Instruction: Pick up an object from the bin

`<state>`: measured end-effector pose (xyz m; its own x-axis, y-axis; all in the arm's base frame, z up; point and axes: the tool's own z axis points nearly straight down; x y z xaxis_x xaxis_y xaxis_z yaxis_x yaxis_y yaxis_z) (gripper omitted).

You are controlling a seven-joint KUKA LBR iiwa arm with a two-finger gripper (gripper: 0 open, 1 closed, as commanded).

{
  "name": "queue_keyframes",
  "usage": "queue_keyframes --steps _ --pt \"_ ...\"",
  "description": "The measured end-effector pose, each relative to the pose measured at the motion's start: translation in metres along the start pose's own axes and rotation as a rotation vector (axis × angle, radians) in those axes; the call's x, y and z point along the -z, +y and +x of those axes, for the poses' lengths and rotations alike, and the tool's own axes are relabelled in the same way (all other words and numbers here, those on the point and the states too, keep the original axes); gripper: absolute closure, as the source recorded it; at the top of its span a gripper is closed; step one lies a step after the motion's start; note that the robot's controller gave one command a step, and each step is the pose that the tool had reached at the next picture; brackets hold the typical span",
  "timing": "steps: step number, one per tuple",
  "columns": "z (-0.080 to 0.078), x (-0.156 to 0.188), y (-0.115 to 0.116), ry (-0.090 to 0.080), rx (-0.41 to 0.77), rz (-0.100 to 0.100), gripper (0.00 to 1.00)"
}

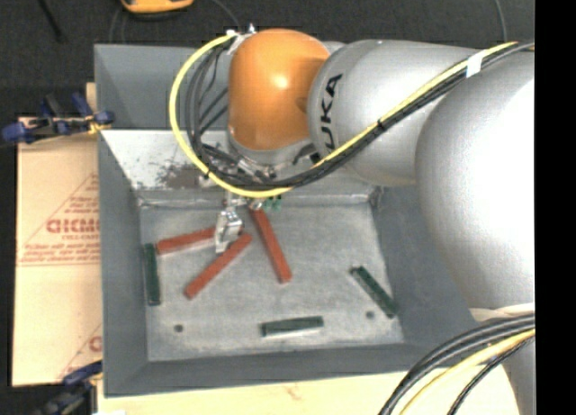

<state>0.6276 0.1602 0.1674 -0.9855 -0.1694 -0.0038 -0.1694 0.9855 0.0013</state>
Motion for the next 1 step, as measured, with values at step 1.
queue_keyframes --steps 1 --pt "0.0114 -0.0792 -0.0401 -0.004 -0.298 -0.012 1.0"
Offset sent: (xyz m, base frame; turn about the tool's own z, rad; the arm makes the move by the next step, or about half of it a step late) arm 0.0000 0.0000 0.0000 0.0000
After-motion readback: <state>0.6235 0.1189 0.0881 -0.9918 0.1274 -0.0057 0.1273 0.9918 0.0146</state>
